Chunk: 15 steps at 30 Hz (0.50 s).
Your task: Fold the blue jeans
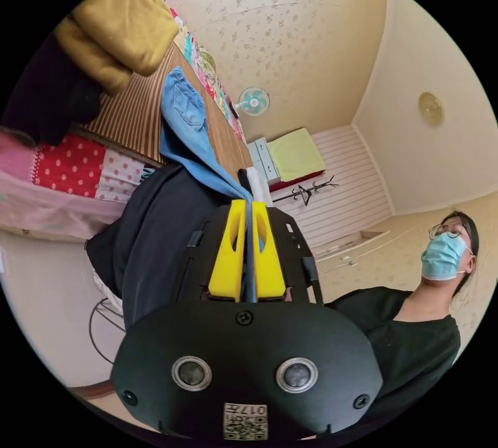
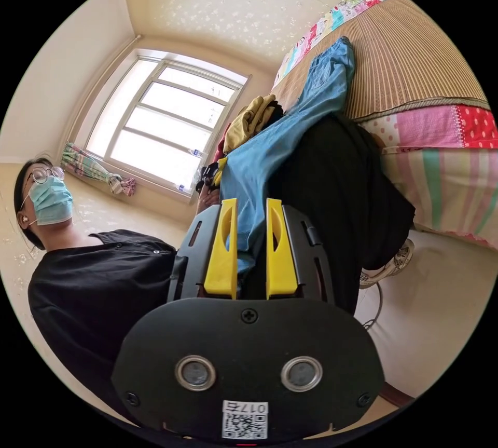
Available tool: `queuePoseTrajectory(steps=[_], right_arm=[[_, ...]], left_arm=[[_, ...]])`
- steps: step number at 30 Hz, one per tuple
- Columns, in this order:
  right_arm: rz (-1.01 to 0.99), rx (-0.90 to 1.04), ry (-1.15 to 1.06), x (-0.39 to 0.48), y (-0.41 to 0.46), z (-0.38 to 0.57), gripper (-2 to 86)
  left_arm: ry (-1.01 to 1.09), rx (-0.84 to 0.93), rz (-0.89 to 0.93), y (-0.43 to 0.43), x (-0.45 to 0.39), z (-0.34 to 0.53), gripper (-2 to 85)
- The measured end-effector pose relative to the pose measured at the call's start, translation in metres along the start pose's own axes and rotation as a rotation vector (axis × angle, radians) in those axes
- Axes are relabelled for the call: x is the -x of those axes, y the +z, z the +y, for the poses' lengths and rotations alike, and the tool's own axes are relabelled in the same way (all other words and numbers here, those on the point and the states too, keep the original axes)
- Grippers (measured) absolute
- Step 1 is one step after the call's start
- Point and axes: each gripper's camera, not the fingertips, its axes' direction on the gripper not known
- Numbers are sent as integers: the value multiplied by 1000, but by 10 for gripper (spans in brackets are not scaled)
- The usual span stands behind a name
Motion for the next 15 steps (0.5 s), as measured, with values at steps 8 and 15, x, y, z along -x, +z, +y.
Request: queuePoseTrajectory(steps=[8, 15], right_arm=[[19, 36, -2, 6, 52, -31, 123], [26, 74, 30, 7, 107, -72, 161]], left_arm=[[-84, -67, -6, -55, 24, -13, -5], [-183, -113, 84, -88, 59, -19, -5]])
